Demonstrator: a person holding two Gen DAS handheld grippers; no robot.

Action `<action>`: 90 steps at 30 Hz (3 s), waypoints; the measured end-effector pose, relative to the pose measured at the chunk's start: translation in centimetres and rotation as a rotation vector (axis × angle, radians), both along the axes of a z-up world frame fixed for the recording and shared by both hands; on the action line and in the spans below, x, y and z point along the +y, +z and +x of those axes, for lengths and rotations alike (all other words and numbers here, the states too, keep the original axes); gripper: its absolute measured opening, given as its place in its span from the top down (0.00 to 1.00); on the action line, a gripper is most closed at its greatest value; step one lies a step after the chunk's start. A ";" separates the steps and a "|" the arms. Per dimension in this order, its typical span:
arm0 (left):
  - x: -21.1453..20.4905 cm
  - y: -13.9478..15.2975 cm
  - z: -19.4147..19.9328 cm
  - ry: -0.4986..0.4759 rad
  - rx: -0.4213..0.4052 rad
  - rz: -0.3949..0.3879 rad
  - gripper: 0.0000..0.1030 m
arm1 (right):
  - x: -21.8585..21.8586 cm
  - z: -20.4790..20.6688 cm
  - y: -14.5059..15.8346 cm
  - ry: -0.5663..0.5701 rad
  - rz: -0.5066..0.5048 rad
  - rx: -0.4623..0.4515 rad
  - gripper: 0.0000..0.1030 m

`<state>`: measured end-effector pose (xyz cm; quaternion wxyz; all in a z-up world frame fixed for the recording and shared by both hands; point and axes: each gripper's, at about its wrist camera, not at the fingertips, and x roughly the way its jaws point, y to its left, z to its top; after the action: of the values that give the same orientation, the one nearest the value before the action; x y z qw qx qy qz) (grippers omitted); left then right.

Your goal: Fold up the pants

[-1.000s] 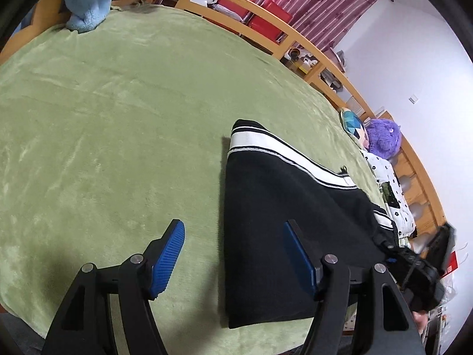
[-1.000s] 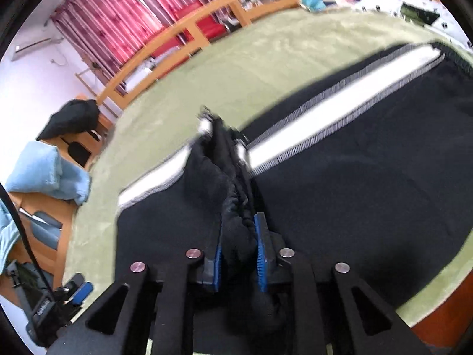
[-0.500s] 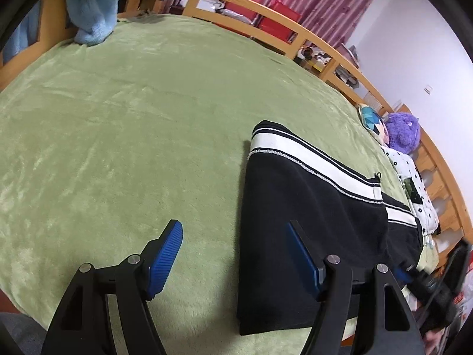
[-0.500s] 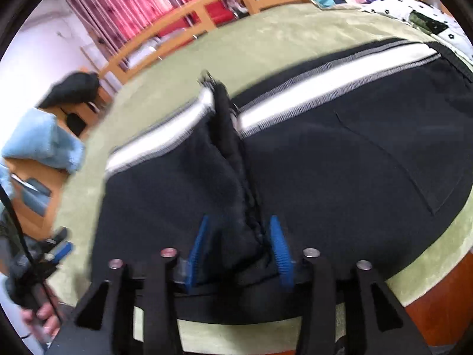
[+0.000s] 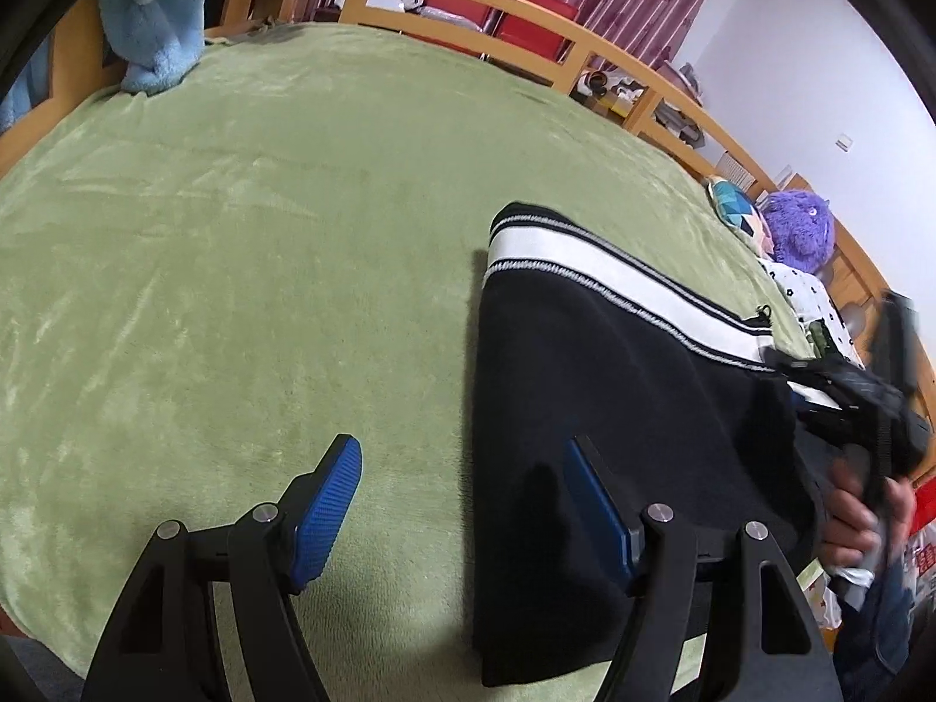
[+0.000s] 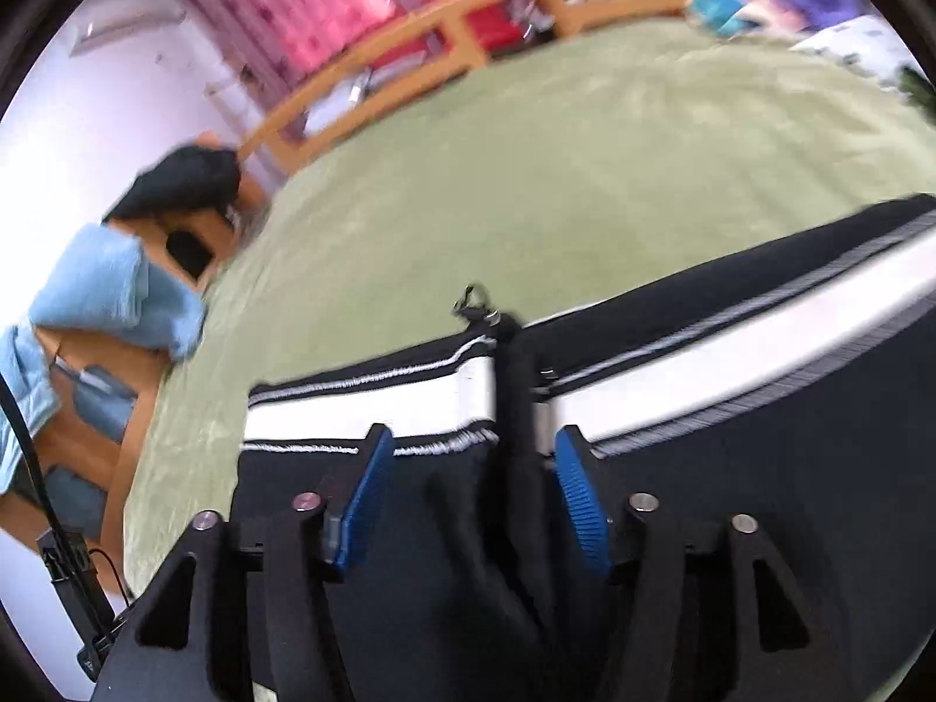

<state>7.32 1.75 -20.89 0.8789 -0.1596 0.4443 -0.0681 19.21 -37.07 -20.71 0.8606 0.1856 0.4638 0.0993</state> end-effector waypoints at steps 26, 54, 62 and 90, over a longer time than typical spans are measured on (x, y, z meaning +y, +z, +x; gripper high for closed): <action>-1.6 0.6 -1.1 -0.077 -0.007 -0.050 0.32 | -3.5 -9.5 -1.6 -0.063 0.055 0.073 0.56; -3.8 -0.2 4.0 -0.120 0.114 -0.047 0.34 | -22.0 -16.8 4.9 -0.430 -0.183 0.063 0.41; -4.2 -2.7 7.0 -0.115 0.141 -0.091 0.34 | -31.4 -19.7 -2.2 -0.525 -0.102 0.106 0.40; 1.7 4.0 6.8 -0.166 -0.005 -0.274 0.91 | -21.5 -12.6 5.8 -0.486 0.110 -0.161 0.85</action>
<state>14.14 3.45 -16.85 0.8414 -0.2406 0.4401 -0.2009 6.61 -58.52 -14.86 0.8820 0.3294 0.3295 -0.0706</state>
